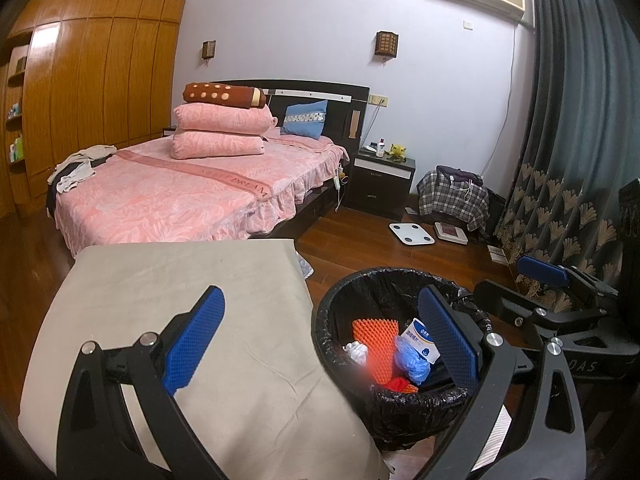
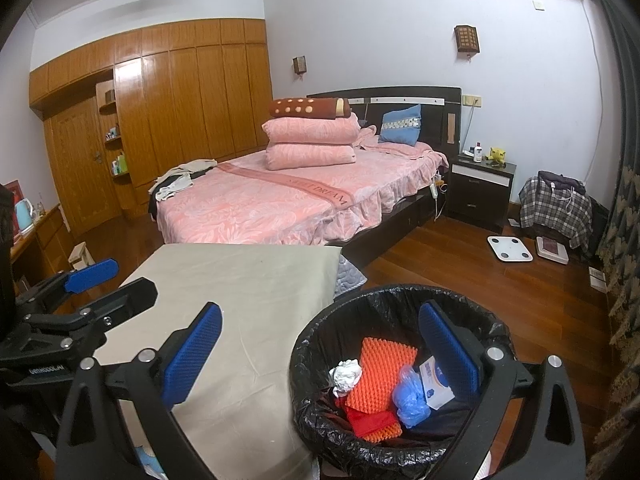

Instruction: Collect trash

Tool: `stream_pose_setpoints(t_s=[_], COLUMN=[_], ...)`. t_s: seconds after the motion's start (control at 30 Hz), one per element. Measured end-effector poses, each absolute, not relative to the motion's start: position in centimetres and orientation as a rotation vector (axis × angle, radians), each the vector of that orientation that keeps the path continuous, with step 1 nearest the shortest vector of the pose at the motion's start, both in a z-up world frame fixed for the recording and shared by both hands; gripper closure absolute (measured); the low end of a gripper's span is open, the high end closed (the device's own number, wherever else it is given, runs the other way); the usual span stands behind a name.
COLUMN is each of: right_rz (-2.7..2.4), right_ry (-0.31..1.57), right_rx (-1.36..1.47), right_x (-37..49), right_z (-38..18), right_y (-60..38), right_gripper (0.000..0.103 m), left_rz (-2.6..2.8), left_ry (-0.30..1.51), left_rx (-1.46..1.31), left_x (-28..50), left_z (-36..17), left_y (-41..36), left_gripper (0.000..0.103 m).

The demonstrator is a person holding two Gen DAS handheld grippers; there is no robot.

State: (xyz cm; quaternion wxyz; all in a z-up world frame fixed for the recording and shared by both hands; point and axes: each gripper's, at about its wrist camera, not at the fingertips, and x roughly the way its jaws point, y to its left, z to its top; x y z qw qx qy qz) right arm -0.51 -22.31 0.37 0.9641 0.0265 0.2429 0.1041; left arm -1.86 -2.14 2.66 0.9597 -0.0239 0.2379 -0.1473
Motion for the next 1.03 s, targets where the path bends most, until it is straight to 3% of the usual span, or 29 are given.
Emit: stream_pose_setpoints(t_s=[1.03], right_rz=[0.210], right_ry=[0.500], right_rx=[0.052], right_x=[-0.3], right_z=[0.0], right_y=[-22.4], right_gripper=[0.006], left_rz=[-0.286], left_ry=[0.498], left_rx=[-0.051], left_x=[-2.3], left_z=[1.5], left_y=[-1.9], left_gripper=[0.006])
